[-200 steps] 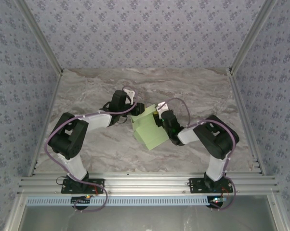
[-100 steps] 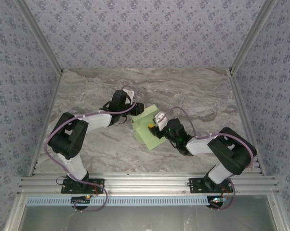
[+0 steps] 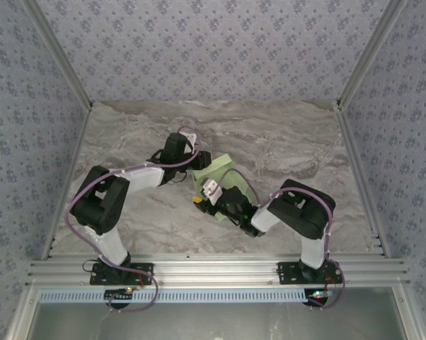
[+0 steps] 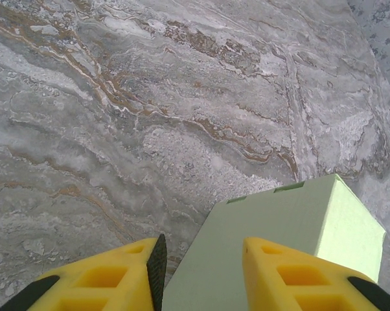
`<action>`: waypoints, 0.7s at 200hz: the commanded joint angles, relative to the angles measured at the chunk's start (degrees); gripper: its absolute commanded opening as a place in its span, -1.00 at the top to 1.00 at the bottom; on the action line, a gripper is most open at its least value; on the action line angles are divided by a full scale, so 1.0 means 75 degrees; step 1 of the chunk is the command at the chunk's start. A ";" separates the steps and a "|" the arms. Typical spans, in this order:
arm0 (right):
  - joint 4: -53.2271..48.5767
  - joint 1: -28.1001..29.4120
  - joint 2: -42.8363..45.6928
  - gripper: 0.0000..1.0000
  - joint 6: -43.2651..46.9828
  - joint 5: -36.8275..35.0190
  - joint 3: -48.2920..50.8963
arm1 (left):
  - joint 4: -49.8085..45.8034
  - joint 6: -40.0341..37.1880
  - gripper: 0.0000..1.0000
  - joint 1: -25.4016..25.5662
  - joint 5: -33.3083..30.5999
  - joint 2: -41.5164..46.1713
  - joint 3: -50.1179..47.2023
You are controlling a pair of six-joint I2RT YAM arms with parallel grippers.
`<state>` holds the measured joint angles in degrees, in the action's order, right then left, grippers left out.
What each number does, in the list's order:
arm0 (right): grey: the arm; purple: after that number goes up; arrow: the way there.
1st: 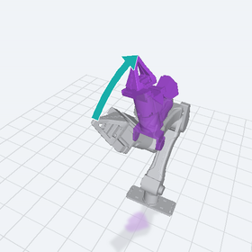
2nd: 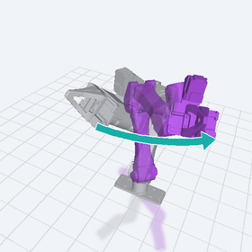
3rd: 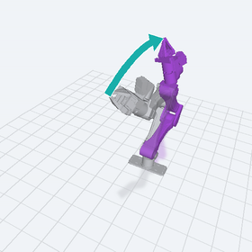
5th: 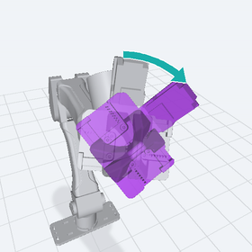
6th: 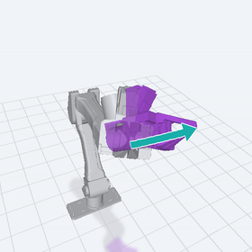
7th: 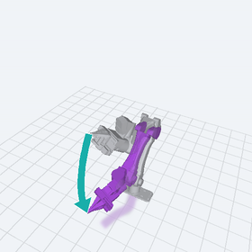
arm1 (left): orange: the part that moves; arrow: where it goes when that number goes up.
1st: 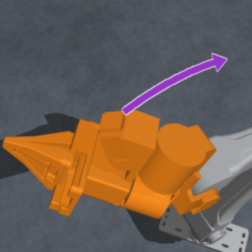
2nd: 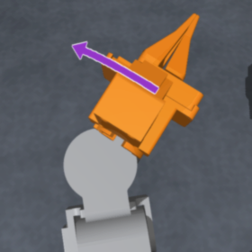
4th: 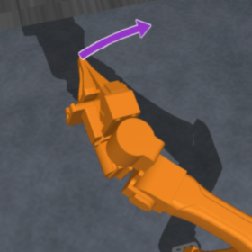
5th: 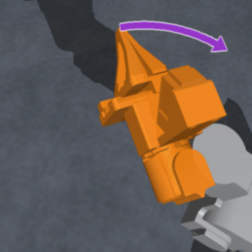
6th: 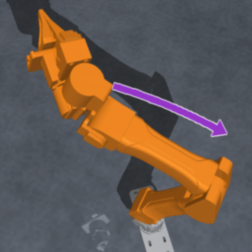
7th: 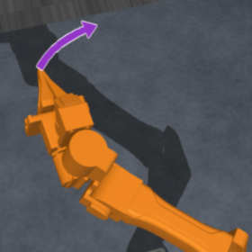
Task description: Fold the paper box
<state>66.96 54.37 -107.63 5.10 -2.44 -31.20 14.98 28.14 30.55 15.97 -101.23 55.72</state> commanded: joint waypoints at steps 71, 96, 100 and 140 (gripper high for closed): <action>0.0581 -0.0440 -0.0623 0.06 -0.0672 -0.0579 -0.0734 | -0.1287 -0.0013 0.25 0.0170 -0.0219 -0.0202 -0.0286; 0.0564 -0.0510 -0.0819 0.30 -0.0472 -0.0324 -0.0842 | -0.1186 0.0063 0.25 0.0181 -0.0197 -0.0189 -0.0352; 0.0575 -0.0514 -0.0849 0.35 -0.0423 -0.0276 -0.0844 | -0.1175 0.0057 0.25 0.0180 -0.0195 -0.0199 -0.0344; 0.0581 -0.0691 -0.1017 0.58 -0.0145 0.0583 -0.0904 | -0.1296 0.0000 0.25 0.0175 -0.0155 -0.0167 -0.0290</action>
<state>70.13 50.65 -113.60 2.26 -2.07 -36.93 14.76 29.28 30.79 15.57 -101.23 55.68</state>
